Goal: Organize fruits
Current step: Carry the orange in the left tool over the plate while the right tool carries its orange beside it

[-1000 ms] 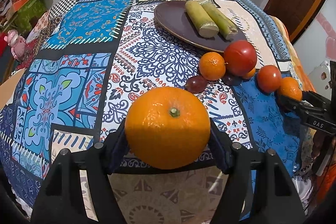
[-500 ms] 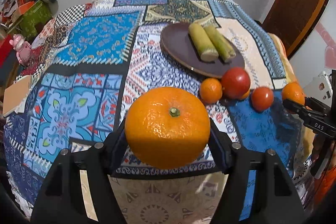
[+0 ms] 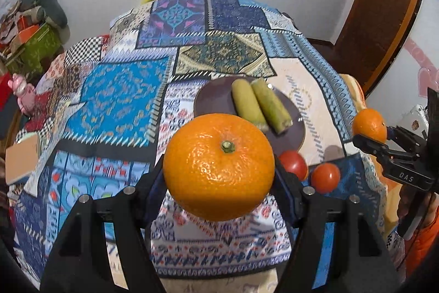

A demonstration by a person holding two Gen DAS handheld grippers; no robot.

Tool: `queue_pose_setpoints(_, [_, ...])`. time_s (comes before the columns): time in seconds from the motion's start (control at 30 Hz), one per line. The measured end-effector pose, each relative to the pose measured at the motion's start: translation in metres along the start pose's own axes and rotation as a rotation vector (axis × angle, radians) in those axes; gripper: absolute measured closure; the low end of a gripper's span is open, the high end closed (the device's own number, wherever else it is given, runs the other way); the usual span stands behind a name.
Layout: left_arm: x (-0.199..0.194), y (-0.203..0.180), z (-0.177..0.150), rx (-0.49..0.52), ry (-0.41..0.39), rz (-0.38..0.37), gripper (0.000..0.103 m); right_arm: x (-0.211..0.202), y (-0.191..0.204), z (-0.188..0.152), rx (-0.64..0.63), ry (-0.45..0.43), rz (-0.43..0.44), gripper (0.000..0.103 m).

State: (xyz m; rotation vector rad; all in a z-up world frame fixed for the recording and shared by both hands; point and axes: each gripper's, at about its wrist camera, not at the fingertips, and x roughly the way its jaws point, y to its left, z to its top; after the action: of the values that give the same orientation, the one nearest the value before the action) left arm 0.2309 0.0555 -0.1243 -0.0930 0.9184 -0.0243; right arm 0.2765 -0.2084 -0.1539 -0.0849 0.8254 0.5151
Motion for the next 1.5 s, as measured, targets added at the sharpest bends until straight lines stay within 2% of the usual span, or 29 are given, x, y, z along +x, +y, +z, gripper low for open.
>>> queue_pose_setpoints(0.33, [0.031,-0.003,0.037,0.006,-0.005,-0.016,0.034,0.026,0.011,0.041,-0.052,-0.035,0.007,0.039])
queue_pose_setpoints(0.7, [0.087,0.008,0.067,0.001,0.045,-0.026,0.034,0.075,0.028,0.073,-0.1,0.002,0.048,0.039])
queue_pose_setpoints(1.03, [0.127,0.02,0.076,-0.002,0.077,-0.018,0.034,0.117,0.035,0.084,-0.14,0.055,0.046,0.039])
queue_pose_setpoints(1.3, [0.139,0.025,0.079,0.008,0.085,-0.026,0.034,0.13,0.04,0.092,-0.17,0.058,0.057,0.039])
queue_pose_setpoints(1.5, [0.145,0.018,0.076,0.052,0.085,-0.024,0.035,0.138,0.044,0.092,-0.204,0.083,0.055,0.039])
